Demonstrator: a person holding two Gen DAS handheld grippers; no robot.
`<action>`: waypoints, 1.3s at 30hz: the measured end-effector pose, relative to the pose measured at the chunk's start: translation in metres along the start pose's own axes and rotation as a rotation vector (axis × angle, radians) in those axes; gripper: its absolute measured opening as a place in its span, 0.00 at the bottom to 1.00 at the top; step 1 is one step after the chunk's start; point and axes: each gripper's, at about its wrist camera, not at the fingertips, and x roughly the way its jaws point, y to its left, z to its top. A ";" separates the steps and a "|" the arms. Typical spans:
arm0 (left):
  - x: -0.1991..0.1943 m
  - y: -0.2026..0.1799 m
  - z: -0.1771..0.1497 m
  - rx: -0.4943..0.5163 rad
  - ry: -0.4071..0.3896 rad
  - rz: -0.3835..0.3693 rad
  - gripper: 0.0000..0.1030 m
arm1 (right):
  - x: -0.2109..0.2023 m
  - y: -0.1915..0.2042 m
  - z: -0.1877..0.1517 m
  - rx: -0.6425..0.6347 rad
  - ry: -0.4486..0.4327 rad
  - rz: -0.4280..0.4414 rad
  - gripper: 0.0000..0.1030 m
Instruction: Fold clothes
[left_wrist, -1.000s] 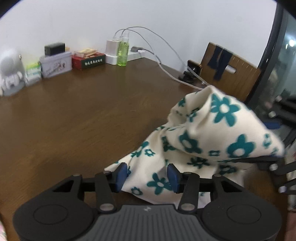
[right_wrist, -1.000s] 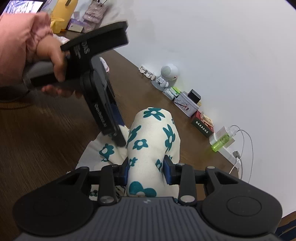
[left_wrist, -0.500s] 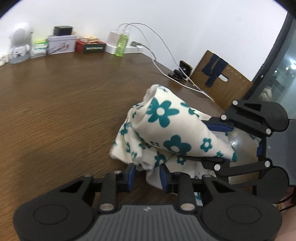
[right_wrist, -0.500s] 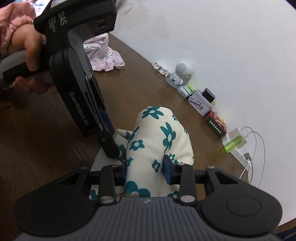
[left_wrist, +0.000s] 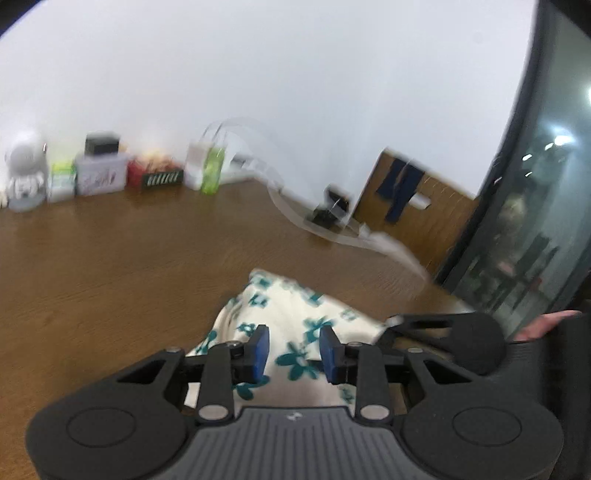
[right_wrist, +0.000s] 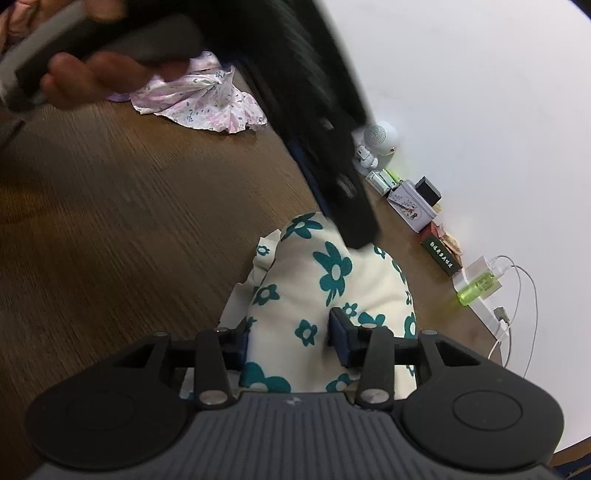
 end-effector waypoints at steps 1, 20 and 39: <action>0.007 0.003 -0.001 -0.013 0.022 0.016 0.25 | -0.003 -0.002 -0.001 0.022 -0.012 0.021 0.47; 0.016 -0.002 -0.021 0.014 0.003 0.110 0.32 | 0.005 -0.111 -0.053 0.514 -0.018 0.238 0.35; -0.041 -0.022 -0.014 0.055 -0.156 0.198 0.99 | -0.050 -0.122 -0.063 0.752 -0.153 0.226 1.00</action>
